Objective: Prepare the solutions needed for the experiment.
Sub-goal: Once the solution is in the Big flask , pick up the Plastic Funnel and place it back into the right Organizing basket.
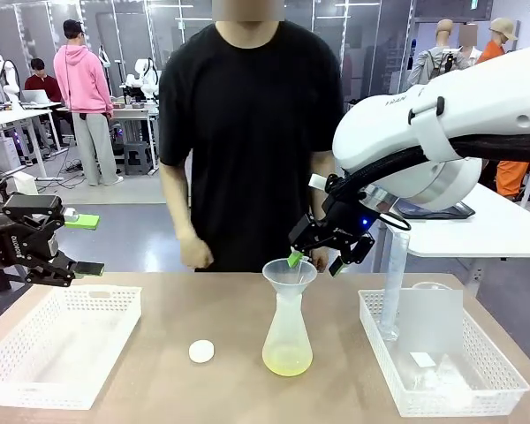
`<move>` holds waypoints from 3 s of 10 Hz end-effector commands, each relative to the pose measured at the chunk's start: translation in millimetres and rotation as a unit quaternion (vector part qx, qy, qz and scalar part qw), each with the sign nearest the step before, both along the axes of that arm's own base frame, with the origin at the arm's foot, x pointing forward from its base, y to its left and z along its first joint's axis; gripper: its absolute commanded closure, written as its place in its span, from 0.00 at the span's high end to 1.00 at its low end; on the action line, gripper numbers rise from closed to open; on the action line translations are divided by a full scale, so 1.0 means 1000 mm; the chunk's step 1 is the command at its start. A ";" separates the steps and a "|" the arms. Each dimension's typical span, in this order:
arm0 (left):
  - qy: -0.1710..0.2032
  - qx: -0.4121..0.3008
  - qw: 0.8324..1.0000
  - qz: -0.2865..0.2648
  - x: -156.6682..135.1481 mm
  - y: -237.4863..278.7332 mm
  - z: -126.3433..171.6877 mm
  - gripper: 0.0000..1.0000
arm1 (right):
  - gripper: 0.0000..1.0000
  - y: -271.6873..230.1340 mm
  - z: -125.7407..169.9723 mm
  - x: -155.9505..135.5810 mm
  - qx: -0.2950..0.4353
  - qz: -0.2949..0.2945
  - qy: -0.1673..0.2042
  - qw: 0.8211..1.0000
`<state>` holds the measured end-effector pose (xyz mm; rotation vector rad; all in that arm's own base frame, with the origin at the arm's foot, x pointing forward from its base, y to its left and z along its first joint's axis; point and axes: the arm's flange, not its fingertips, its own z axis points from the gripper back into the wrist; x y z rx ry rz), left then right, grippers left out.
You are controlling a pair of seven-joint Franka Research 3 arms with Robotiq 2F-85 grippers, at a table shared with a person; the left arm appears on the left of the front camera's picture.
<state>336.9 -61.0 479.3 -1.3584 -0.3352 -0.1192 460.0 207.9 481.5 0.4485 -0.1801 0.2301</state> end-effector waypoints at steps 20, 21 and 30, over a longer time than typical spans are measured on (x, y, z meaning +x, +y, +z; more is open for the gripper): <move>-0.001 -0.015 1.000 0.001 0.001 -0.002 0.002 1.00 | 0.08 0.023 -0.027 0.034 -0.031 0.092 0.041 0.994; -0.001 -0.015 1.000 0.001 0.001 -0.002 0.002 1.00 | 0.08 -0.008 -0.003 0.024 -0.018 0.097 0.036 0.994; -0.001 -0.015 1.000 0.001 0.001 -0.002 0.002 1.00 | 0.00 0.007 -0.007 0.027 0.006 0.097 0.041 0.994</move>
